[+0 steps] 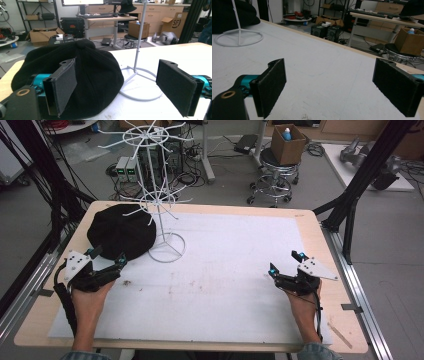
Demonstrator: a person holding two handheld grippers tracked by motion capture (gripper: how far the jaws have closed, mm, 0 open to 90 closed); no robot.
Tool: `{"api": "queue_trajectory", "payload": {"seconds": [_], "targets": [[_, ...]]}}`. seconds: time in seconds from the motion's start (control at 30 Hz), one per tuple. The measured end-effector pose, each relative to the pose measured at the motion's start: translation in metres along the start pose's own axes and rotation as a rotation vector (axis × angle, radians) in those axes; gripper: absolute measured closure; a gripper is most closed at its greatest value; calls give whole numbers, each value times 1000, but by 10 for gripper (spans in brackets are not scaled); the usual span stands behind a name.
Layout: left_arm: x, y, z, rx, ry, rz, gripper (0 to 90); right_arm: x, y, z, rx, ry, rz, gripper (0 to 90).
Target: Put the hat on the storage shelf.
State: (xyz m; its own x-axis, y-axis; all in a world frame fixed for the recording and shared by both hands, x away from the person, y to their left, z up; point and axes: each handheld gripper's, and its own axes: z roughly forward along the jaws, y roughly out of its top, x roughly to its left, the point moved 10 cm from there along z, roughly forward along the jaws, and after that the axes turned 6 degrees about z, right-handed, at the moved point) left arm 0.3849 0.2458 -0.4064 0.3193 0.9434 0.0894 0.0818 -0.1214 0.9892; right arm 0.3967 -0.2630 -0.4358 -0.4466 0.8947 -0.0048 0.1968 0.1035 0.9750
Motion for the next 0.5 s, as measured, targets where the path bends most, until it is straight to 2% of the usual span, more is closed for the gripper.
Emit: {"api": "queue_trajectory", "payload": {"seconds": [0.5], "targets": [[0, -3, 0, 11, 10, 12, 171, 0, -2, 1, 10, 4, 4, 109]]}}
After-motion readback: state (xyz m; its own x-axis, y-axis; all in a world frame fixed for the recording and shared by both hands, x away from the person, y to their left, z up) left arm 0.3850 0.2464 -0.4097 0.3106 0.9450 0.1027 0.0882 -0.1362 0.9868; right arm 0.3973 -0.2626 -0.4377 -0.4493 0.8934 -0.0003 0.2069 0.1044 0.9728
